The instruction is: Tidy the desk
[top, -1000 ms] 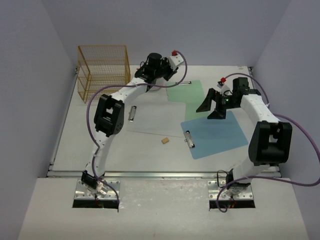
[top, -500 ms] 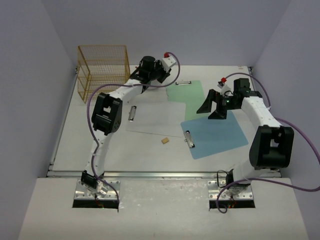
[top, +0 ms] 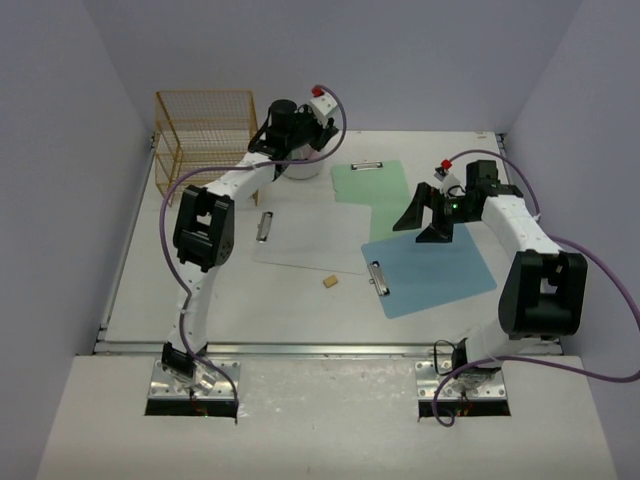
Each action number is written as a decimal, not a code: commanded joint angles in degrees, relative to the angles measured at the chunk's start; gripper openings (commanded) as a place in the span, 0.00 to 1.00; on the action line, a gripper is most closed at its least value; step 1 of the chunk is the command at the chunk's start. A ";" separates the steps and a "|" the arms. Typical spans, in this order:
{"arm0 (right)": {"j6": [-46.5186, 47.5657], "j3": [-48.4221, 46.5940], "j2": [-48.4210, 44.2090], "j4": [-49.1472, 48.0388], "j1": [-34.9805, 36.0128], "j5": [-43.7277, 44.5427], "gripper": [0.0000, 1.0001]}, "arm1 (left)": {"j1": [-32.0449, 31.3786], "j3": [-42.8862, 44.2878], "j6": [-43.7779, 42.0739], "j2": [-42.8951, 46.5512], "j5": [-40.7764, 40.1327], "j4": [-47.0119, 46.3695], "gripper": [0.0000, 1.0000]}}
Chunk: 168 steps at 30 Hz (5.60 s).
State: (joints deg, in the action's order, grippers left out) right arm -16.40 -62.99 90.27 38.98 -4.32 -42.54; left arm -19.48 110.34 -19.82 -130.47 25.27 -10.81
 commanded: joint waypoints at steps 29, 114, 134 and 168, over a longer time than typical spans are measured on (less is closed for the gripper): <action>12.01 -5.40 -1.87 -0.81 4.21 5.56 0.94 | 3.40 0.24 2.50 1.13 -0.93 -2.29 0.49; 40.40 -53.87 29.12 -7.78 34.83 21.69 0.00 | 27.31 -59.78 44.05 74.71 21.41 3.20 0.99; 11.19 -59.62 46.58 -62.44 28.33 38.57 0.00 | 27.46 -63.32 45.58 73.92 17.90 -0.73 1.00; 3.68 -65.72 59.88 -66.79 26.29 37.30 0.02 | 28.18 -64.64 45.57 74.40 18.32 -0.14 1.00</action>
State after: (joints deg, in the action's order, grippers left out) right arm -12.03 -125.79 149.80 -24.01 21.85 -5.39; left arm 7.84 45.87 25.78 -57.10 43.31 -9.11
